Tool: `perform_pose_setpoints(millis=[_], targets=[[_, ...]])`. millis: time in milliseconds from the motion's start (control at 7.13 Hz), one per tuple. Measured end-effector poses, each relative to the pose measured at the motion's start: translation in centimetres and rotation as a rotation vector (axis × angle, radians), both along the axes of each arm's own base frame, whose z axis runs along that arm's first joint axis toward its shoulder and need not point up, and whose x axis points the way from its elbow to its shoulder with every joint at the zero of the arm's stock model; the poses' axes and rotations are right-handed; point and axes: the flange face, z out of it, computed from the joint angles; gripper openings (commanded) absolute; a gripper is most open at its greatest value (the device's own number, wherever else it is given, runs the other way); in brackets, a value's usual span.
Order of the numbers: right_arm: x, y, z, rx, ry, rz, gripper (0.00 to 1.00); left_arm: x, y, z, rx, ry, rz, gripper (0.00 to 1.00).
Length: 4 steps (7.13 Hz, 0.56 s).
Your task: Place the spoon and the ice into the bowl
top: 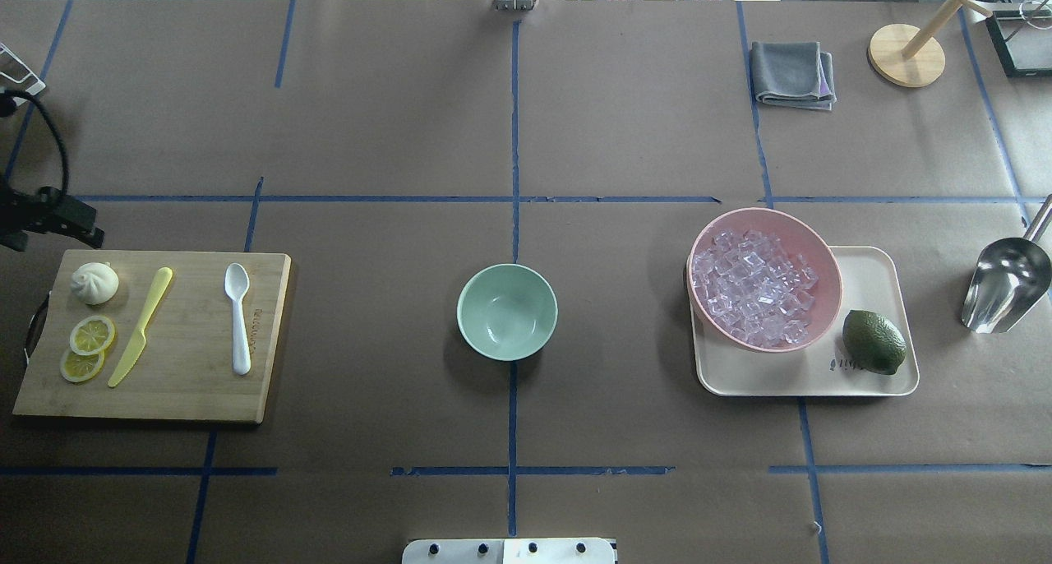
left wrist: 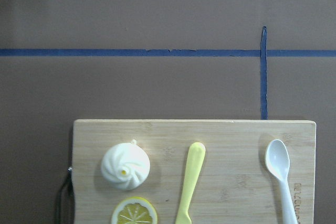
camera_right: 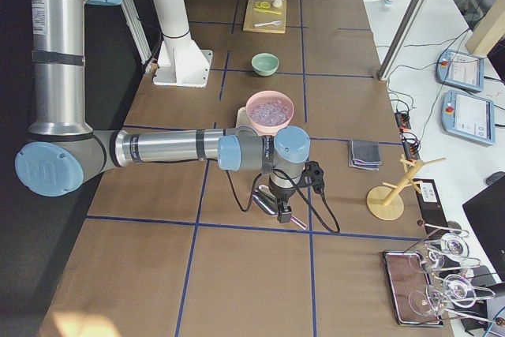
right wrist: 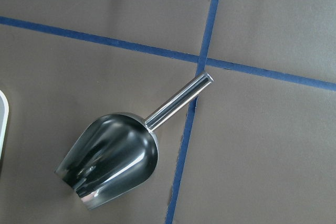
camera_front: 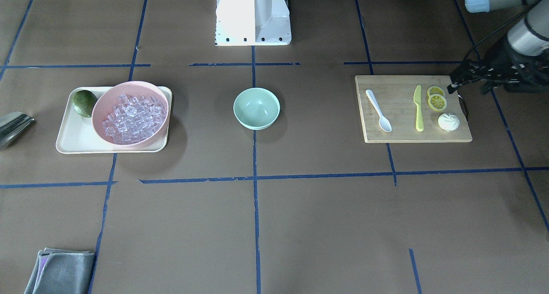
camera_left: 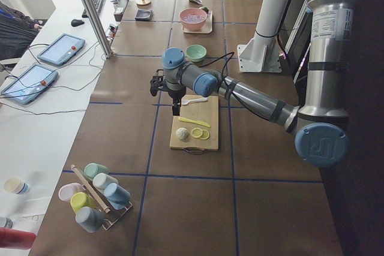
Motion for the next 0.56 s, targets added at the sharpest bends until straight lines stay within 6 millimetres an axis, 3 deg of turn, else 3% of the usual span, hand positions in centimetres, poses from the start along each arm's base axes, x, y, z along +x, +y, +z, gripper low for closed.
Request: perform_pose_setpoints(millis=[280,561], targets=[[0.0,0.0,0.0,0.0,0.001,0.0,1.0,7.5,2.3,-1.2,-0.027,-0.039,-0.069,1.0],[0.0,0.0,0.1,-0.002,0.0,0.0,1.0,12.0,3.6,-1.5,-0.034,-0.041,-0.091,0.99]])
